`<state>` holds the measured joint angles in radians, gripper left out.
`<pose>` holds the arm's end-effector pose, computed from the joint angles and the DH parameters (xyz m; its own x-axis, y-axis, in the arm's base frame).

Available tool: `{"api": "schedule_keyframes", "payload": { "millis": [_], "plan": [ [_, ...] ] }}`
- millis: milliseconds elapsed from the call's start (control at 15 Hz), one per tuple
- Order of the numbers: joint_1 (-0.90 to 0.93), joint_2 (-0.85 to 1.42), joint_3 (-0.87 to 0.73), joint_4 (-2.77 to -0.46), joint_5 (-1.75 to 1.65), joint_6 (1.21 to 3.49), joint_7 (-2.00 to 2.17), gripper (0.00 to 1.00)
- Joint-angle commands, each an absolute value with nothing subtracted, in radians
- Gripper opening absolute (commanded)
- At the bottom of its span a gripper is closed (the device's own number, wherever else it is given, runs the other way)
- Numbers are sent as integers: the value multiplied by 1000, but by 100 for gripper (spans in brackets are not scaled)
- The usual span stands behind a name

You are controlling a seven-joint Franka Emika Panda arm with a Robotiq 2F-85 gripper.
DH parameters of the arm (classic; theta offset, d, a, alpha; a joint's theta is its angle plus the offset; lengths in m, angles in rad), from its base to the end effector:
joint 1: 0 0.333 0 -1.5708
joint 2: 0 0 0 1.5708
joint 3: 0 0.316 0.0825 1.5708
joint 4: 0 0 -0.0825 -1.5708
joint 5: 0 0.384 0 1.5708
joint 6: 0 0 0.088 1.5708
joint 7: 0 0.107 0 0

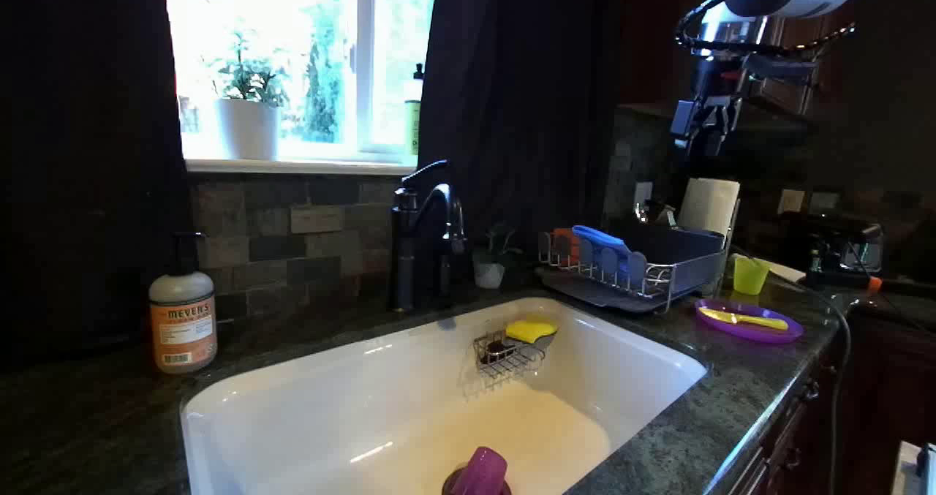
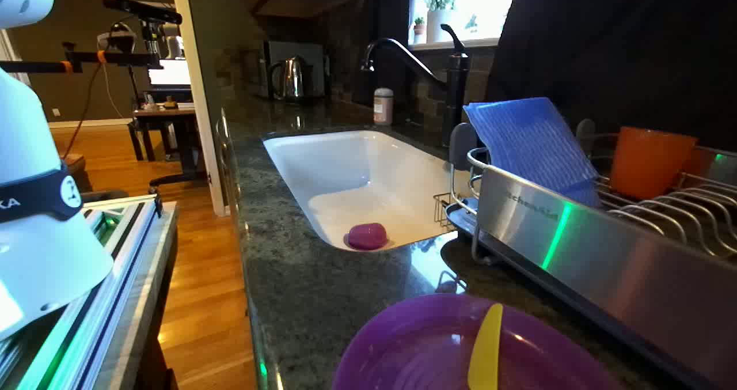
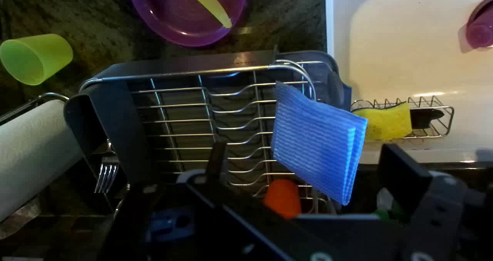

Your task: Put the blue object over the tap nozzle

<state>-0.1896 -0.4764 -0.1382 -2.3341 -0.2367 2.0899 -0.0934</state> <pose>0.4031 -0.1560 0.5367 0.9727 -0.1105 0.2039 -0.1486 -0.9719 0.1826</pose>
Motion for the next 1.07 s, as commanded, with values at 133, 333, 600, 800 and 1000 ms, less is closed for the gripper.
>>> {"api": "schedule_keyframes", "payload": {
  "millis": [133, 333, 600, 800, 1000],
  "plan": [
    [-184, -476, -143, -2332, -239, 2088, -92, 100],
    [-184, -476, -143, -2332, -239, 2088, -92, 100],
    [-189, -409, -140, -2329, -261, 2191, -68, 100],
    [-175, -314, -161, -2304, -220, 2276, -102, 100],
    [-169, -216, -143, -2274, -215, 2319, -75, 100]
  ]
}}
